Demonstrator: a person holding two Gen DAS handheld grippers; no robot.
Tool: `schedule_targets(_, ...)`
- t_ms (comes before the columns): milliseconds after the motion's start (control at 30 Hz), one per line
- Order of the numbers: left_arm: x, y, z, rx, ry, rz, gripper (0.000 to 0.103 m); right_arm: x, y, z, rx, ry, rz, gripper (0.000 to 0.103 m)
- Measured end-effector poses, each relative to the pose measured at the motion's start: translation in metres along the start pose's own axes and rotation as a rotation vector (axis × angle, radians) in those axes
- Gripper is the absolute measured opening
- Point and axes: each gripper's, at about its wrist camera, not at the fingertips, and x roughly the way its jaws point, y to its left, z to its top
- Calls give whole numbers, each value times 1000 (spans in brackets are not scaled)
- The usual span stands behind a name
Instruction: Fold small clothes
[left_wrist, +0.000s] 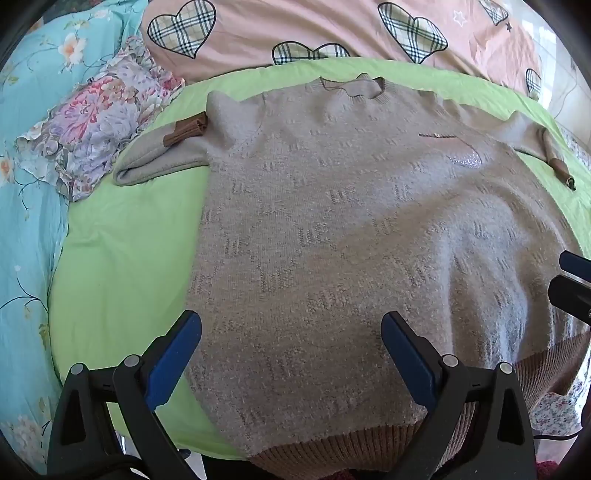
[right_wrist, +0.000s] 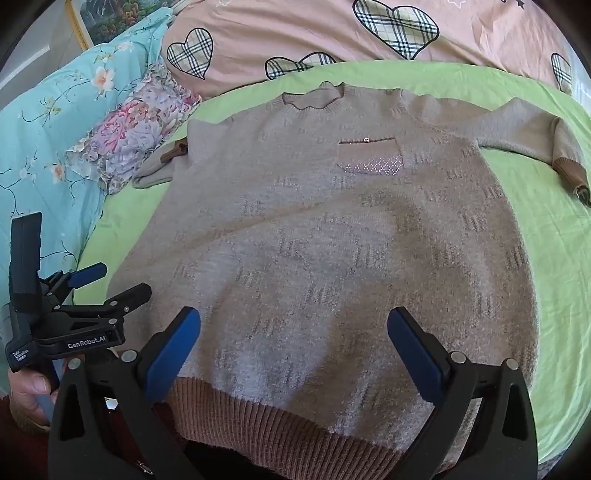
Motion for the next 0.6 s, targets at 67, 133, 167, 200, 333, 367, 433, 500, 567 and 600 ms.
schedule_targets(67,0,0,0,1,0,-1,98,0,1,0,-1,-1,0,101)
schedule_targets(133,0,0,0,-1,-5,-1,98,-1,1,1,-3,-1,-3,101)
schedule_targets(167,0,0,0,-1,-5,-3,98,-1,1,1,-3,-1,-3,101)
schedule_targets(200,0,0,0,-1,-6,-4,98,-1,1,1,-3,0,-2,101)
schedule_targets(333,0,0,1,-2,-7,-7,98,-2,5,3,-10,-5,-3,101)
schedule_targets(367,1,0,1,-2,-7,-7,98,-3,5,3,-11,-6,-2,101)
schedule_targets(433,-3,2,-2,-3,-8,-7,98,-2,4,6,-14,-4,-1,101)
schedule_targets(500,0,-3,4,-5,-8,-8,98,-2,4,3,-13,-7,2,101)
schedule_targets(567,0,-2,4,-8,-9,-10,98,-2,5,3,-15,-13,2,101)
schedule_targets(600,-1,-3,5,-10,-11,-14,98,-2,4,3,-16,-13,0,101)
